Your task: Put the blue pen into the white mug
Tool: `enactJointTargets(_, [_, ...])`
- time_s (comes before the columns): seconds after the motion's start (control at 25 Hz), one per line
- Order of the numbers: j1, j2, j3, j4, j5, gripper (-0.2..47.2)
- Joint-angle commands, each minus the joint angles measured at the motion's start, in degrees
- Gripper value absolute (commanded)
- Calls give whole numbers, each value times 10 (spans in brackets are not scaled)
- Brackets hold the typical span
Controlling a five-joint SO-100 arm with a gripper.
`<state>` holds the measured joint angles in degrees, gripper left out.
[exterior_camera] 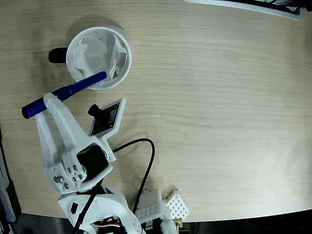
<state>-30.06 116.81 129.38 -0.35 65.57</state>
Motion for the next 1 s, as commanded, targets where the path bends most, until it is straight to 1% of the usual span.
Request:
enactJointTargets(0.0, [-4, -10, 4, -38, 13, -1])
enactJointTargets(0.28, [2, -50, -15, -58, 9, 0])
enactJointTargets(0.32, [2, -54, -20, -59, 8, 16])
enactJointTargets(0.36, [1, -56, -24, -59, 7, 71])
enactJointTargets(0.48, [-4, -57, -28, -59, 1, 195])
enactJointTargets(0.6, [-11, -57, -25, -59, -3, 287])
enactJointTargets(0.64, [-13, -56, -25, -59, -4, 308])
enactJointTargets(0.68, [-13, -55, -25, -59, -4, 311])
enactJointTargets(0.8, [-12, -41, -24, -59, -9, 309])
enactJointTargets(0.84, [-12, -33, -24, -59, -15, 280])
enactJointTargets(0.92, [-12, -12, -19, -59, -39, 131])
enactJointTargets(0.96, [-13, 1, -17, -59, -55, 35])
